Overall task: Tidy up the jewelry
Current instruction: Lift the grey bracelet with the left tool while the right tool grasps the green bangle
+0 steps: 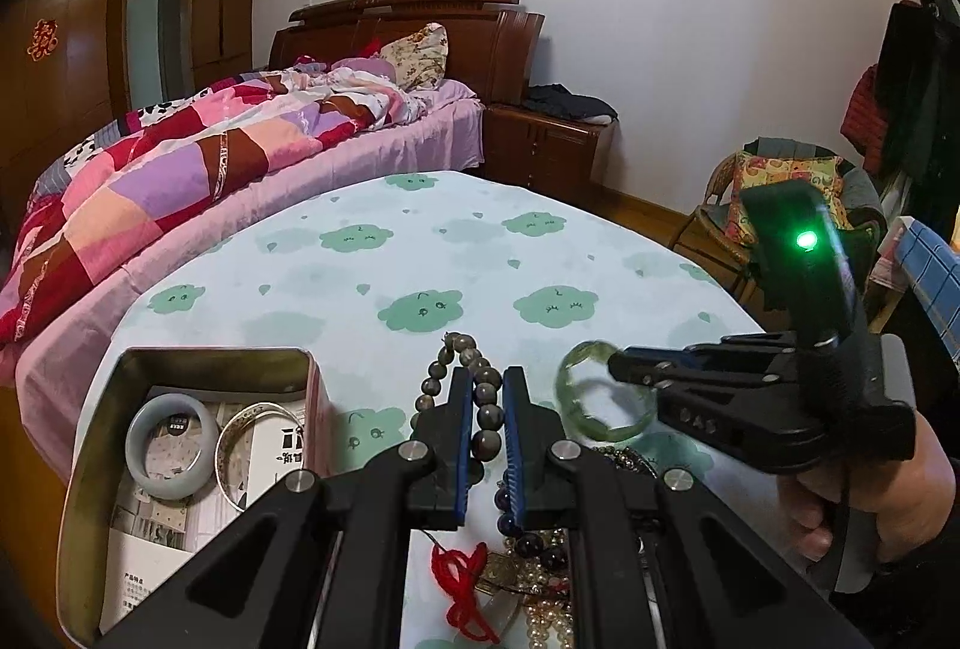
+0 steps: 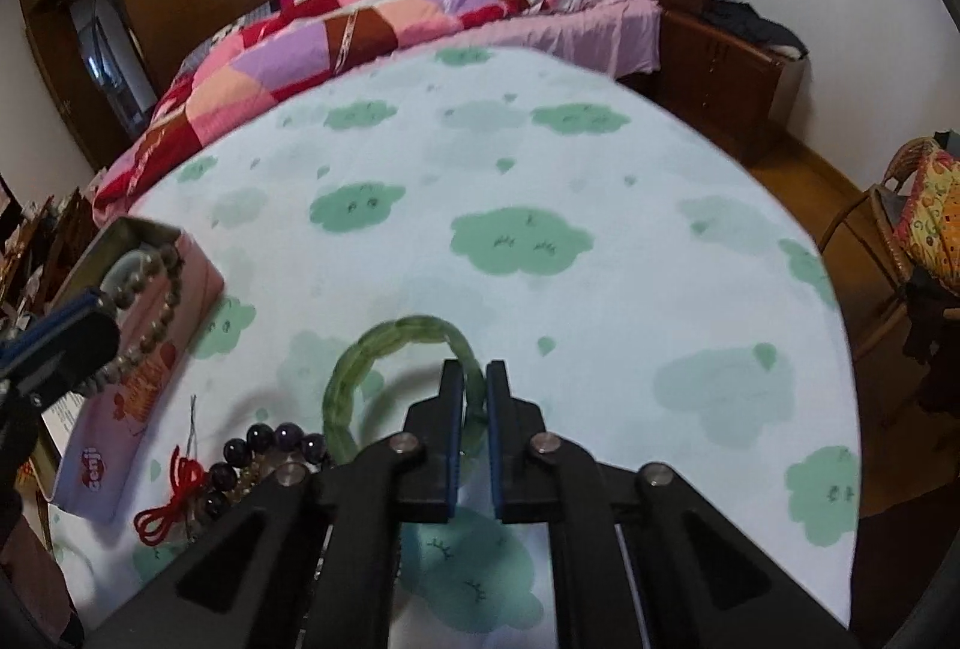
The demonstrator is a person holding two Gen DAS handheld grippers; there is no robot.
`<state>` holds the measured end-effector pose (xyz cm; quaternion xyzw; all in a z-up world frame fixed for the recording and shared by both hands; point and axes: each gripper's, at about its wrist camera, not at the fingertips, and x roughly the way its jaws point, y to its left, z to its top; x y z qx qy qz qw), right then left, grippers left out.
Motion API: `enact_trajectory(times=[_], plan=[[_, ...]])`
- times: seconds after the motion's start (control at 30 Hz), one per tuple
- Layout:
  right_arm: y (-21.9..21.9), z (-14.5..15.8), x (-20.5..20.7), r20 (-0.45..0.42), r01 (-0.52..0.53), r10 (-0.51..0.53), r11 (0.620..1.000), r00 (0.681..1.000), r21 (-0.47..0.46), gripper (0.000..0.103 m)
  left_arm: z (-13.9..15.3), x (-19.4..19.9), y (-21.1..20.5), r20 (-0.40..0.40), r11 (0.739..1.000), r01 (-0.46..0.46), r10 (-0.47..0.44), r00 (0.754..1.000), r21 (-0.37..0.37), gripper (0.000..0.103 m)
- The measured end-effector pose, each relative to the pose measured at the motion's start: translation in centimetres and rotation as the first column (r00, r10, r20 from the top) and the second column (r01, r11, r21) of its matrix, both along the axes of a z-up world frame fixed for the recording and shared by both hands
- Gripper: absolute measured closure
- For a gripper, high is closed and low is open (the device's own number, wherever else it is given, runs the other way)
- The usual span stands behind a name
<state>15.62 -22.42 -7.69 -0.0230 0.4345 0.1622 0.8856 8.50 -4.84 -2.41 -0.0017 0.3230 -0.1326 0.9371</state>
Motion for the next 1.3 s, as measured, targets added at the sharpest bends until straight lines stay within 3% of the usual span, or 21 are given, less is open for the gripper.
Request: enact_trajectory(times=[0.27,0.73,1.3], plan=[[-0.5,2.4,-0.9,0.061,0.001,-0.004,0.999,0.998,0.051,0.093,1.2,-0.8,1.1,0.038,0.999,-0.035,0.036,0.999,-0.002,0.094],[3.1,4.7,-1.6,0.115,-0.091,0.081,0.993,0.990,0.081,0.093,3.0,-2.1,4.0,0.071,0.994,-0.113,0.113,0.991,-0.006,0.094],[9.6,5.0,-2.6,0.129,-0.237,0.228,0.969,0.965,0.062,0.094,1.6,-2.2,9.4,0.036,0.968,-0.249,0.249,0.968,0.020,0.094]])
